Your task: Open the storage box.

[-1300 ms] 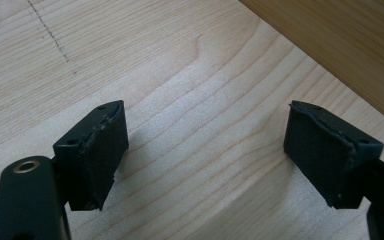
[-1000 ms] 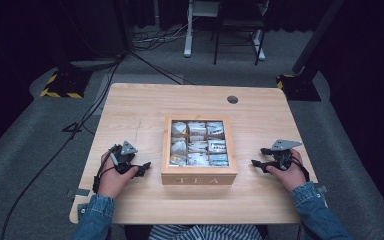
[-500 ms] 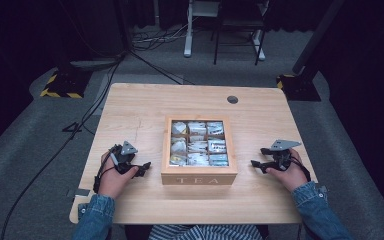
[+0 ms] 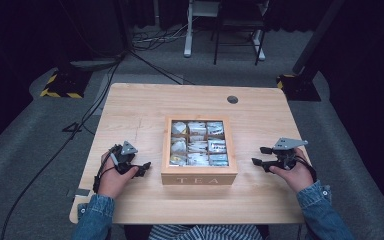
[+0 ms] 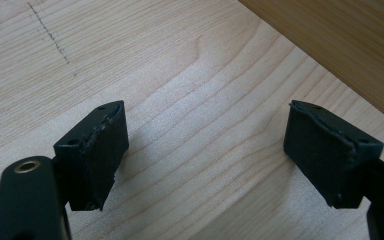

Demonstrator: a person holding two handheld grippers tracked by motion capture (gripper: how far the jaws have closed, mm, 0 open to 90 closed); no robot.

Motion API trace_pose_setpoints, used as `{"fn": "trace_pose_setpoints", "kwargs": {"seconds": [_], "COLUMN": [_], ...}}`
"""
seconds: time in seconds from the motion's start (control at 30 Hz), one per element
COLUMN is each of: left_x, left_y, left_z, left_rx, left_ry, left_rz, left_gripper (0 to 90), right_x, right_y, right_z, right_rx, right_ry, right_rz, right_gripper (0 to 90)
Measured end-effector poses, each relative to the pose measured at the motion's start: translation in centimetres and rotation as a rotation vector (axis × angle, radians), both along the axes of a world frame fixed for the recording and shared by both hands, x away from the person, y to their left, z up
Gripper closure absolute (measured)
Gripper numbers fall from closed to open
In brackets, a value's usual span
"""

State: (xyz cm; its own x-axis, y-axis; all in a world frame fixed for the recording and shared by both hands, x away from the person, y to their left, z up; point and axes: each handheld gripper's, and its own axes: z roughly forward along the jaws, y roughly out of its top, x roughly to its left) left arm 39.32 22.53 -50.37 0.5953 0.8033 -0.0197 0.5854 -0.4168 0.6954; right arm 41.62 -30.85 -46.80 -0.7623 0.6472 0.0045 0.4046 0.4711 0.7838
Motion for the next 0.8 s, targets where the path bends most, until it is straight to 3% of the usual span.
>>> {"fn": "trace_pose_setpoints", "kwargs": {"seconds": [0.27,0.4,0.43,0.47,0.5,0.63,0.8], "left_x": [0.0,0.0,0.0,0.0,0.0,0.0,0.0], "left_y": [0.0,0.0,0.0,0.0,0.0,0.0,0.0], "left_z": [0.0,0.0,0.0,0.0,0.0,0.0,0.0], "left_rx": [0.0,0.0,-0.001,-0.001,0.0,-0.001,0.0], "left_ry": [0.001,-0.001,-0.001,-0.001,-0.001,-0.001,-0.001], "left_rz": [0.001,0.001,0.001,0.001,0.001,0.001,0.001], "left_gripper": [18.8,18.6,18.6,18.7,18.6,18.6,18.7], "right_x": [-1.4,-2.4,-3.0,-3.0,-3.5,-4.2,-4.6], "right_y": [1.0,1.8,2.3,2.3,2.9,4.4,5.5], "right_z": [1.9,2.7,3.0,3.0,3.2,3.1,3.0], "right_rx": [0.04,0.067,0.077,0.077,0.079,0.053,0.044], "right_ry": [-0.003,0.025,0.051,0.051,0.075,0.104,0.116], "right_rz": [0.042,0.095,0.142,0.142,0.188,0.254,0.284], "right_gripper": [39.0,41.6,41.9,41.9,44.9,47.3,49.6]}}
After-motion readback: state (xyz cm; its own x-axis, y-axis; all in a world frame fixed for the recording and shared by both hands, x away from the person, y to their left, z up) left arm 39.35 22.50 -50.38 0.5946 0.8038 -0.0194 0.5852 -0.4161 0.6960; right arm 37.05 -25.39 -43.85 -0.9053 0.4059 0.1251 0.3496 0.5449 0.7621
